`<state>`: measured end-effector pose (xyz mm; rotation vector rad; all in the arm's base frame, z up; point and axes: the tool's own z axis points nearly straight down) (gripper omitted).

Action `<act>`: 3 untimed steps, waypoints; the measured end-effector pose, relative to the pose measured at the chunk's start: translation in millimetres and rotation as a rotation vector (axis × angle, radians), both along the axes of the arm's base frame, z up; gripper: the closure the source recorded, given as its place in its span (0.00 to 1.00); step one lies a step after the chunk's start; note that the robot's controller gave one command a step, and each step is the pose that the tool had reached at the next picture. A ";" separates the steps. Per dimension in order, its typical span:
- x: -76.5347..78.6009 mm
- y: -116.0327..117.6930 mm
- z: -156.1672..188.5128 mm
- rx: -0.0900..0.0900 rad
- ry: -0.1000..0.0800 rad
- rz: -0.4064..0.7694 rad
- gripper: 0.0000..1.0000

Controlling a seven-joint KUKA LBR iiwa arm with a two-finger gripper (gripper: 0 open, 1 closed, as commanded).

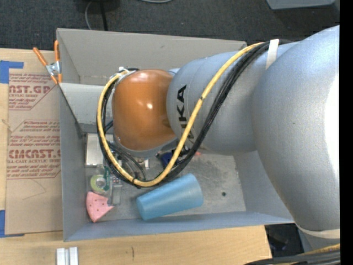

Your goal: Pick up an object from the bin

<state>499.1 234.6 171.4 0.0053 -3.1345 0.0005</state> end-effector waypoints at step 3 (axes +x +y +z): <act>40.8 -11.6 -77.5 0.002 -0.008 -0.023 0.00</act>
Offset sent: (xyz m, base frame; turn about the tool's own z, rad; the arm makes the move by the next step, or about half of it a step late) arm 0.0502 -0.0117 -0.0868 0.1468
